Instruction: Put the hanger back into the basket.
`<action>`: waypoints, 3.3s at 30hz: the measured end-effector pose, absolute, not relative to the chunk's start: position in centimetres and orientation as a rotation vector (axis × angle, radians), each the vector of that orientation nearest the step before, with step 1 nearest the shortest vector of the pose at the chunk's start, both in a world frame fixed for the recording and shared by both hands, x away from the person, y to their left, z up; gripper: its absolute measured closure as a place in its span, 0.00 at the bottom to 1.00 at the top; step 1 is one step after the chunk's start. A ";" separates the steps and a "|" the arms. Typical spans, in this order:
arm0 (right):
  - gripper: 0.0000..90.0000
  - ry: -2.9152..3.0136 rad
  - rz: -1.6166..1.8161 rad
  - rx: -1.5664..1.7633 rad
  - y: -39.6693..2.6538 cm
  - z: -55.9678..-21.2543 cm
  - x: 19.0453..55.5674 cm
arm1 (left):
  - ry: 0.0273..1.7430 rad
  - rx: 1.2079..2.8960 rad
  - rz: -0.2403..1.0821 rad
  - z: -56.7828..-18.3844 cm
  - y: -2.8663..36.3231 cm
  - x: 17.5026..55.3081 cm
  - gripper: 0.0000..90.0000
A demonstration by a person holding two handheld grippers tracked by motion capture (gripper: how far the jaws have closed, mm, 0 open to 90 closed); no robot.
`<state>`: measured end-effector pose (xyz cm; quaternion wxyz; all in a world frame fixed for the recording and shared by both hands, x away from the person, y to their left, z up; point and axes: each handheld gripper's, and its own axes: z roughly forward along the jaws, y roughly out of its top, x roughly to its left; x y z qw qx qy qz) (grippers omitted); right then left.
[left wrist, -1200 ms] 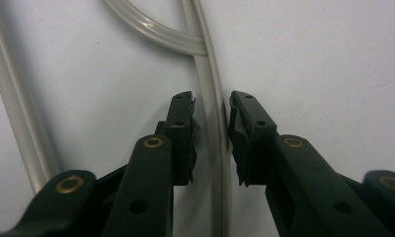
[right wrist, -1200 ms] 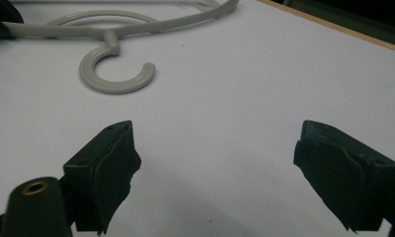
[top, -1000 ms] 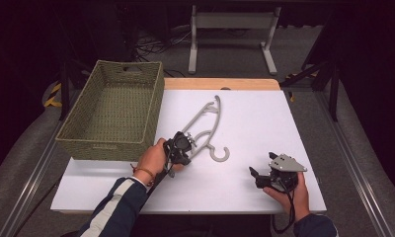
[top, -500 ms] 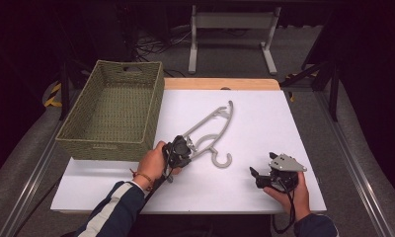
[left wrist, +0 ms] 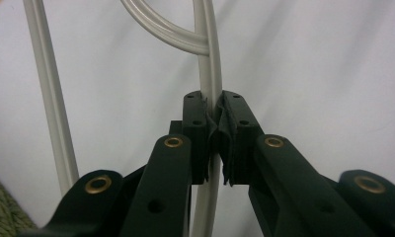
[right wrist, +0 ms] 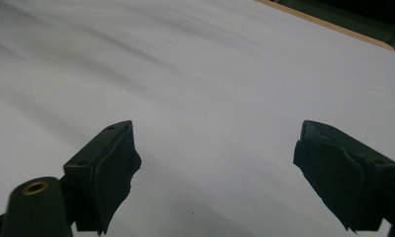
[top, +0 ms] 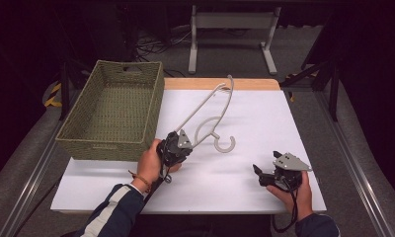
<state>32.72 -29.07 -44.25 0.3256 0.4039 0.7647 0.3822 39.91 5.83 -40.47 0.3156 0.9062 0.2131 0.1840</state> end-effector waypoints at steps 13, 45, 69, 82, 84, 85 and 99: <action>0.17 1.995 1.014 1.052 -29.1 -44.1 32.6 | 0.534 2.244 0.516 -35.8 6.0 38.7 0.92; 0.17 2.010 1.028 1.041 -29.2 -44.2 32.6 | 0.665 2.100 0.695 -28.0 13.5 40.6 0.92; 0.17 2.013 1.020 1.041 -29.0 -44.4 32.7 | 0.873 2.143 0.747 -31.4 22.5 44.2 0.91; 0.17 2.007 1.057 1.010 -28.9 -44.3 32.5 | 0.963 2.193 0.722 -33.7 24.9 45.5 0.91; 0.17 2.005 1.063 1.002 -28.8 -44.3 32.4 | 0.968 2.211 0.720 -34.0 25.4 45.6 0.91; 0.17 2.004 1.064 1.000 -28.8 -44.3 32.4 | 0.980 2.213 0.715 -34.2 25.5 45.6 0.91; 0.17 2.007 1.067 0.995 -28.6 -44.3 32.4 | 1.036 2.323 0.676 -36.4 27.5 45.9 0.91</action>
